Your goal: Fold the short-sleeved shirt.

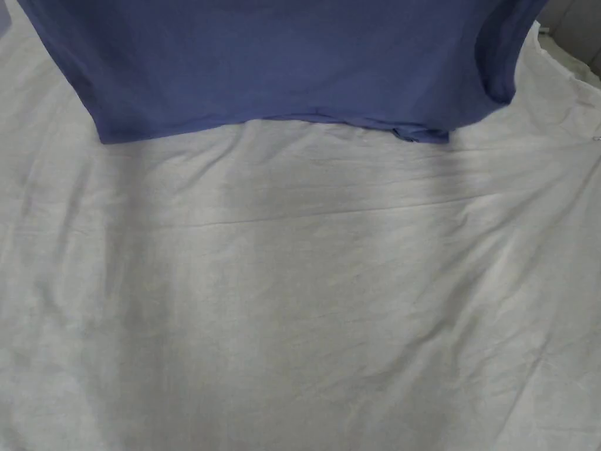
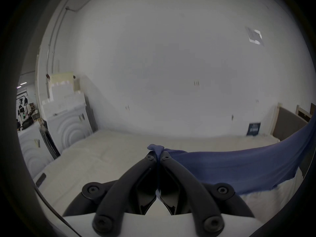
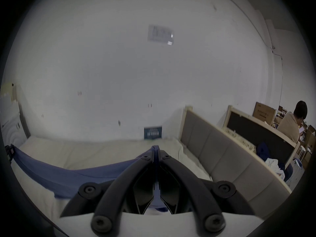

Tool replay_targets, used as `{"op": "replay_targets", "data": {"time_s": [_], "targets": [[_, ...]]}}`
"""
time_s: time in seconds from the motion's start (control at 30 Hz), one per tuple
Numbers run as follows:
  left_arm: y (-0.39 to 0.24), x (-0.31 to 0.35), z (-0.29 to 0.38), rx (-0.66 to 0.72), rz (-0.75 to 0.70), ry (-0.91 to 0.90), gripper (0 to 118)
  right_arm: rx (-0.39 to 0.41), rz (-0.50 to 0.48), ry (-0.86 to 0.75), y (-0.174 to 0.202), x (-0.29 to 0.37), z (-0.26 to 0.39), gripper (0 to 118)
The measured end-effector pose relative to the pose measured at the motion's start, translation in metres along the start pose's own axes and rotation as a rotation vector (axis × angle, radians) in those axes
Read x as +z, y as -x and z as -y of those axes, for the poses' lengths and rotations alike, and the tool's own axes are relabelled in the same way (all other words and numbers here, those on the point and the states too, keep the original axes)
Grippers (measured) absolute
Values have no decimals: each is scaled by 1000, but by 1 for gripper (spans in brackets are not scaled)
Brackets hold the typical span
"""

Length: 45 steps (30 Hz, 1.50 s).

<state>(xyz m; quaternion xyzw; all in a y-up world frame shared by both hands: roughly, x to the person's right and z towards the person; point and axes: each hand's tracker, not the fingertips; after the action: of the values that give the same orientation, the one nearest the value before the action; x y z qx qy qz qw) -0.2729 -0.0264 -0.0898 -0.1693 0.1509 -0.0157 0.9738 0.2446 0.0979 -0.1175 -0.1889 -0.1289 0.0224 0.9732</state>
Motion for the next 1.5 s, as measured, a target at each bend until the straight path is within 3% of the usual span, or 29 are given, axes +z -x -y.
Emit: {"op": "replay_targets", "data": {"time_s": [0.07,0.1,0.33,0.6,0.77,0.9,0.97,1.27,1.5], "targets": [[-4,-4,32,-5,13,57,0,6,-14,65,-10,-23,26,1],[-4,-4,50,-23,26,81,0,-3,-26,102,4,7,74,1],[7,17,161,-45,60,302,0,-12,-58,347,5,41,227,1],[48,93,264,-69,125,453,0,16,-75,529,-24,71,352,1],[82,153,304,7,141,501,0,46,-88,576,-51,114,399,1],[111,205,328,82,172,504,0,63,-154,562,-69,164,426,1],[123,226,338,86,181,490,0,117,-177,571,-77,186,437,1],[147,317,386,-27,224,475,0,89,-209,569,-115,264,482,1],[156,358,410,-93,228,488,0,162,-252,589,-131,299,498,1]]}}
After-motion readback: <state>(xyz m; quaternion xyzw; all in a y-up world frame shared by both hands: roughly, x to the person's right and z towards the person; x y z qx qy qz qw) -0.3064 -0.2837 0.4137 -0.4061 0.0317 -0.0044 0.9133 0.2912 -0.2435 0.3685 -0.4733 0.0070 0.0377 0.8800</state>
